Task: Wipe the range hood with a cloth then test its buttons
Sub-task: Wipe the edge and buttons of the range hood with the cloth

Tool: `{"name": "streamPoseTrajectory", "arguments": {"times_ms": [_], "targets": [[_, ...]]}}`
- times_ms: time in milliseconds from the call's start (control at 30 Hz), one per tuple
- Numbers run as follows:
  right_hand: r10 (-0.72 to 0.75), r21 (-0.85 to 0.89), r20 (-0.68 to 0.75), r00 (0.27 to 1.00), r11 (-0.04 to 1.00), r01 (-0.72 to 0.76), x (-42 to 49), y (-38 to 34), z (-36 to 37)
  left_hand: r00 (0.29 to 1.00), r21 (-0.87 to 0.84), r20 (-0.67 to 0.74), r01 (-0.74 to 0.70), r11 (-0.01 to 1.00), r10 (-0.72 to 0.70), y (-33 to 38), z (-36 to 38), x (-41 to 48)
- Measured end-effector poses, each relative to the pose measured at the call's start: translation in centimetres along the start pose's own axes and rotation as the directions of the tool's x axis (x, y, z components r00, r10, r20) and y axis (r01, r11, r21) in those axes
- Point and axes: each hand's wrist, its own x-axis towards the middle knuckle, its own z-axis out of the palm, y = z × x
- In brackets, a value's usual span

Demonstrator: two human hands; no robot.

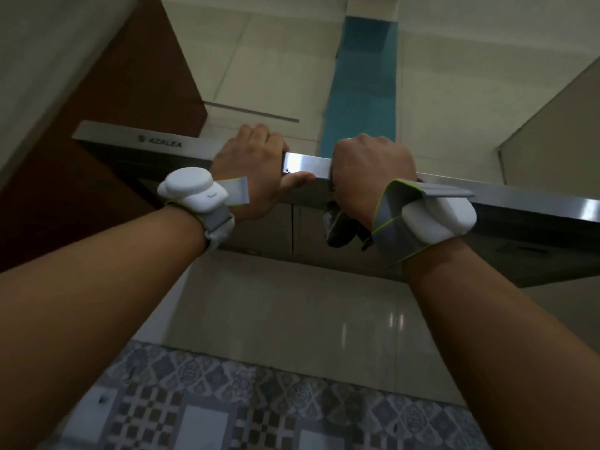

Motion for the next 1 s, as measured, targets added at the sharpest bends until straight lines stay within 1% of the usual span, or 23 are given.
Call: {"name": "streamPoseTrajectory", "arguments": {"times_ms": [133, 267, 467, 700, 800, 1000], "targets": [[-0.004, 0.009, 0.012, 1.0, 1.0, 0.004, -0.3, 0.4, -0.2, 0.998, -0.061, 0.063, 0.005, 0.998, -0.001, -0.2, -0.7, 0.0], [-0.035, 0.015, 0.016, 0.999, 0.999, 0.035, -0.4, 0.9, -0.6, 0.986, -0.094, 0.144, -0.067, 0.993, 0.08, -1.9, -1.4, 0.1], [-0.032, 0.003, 0.019, 0.999, 0.999, 0.032, -0.4, 1.0, -0.6, 0.993, -0.067, 0.113, -0.01, 0.998, 0.018, -5.7, -2.1, -0.8], [0.016, -0.023, 0.008, 1.0, 1.0, -0.016, 0.2, -0.6, -0.2, 0.999, -0.081, 0.041, -0.006, 0.997, 0.009, -5.5, -1.4, -1.1], [-0.008, -0.009, -0.01, 1.0, 1.0, 0.007, 0.8, -2.5, 0.0, 1.0, -0.099, 0.026, -0.012, 0.995, 0.015, -5.8, -1.3, -1.1], [-0.098, -0.053, -0.073, 0.992, 0.994, 0.095, 1.5, -6.0, 0.8, 0.997, -0.157, 0.048, -0.051, 0.986, 0.059, -6.5, -1.7, -1.2]]}}
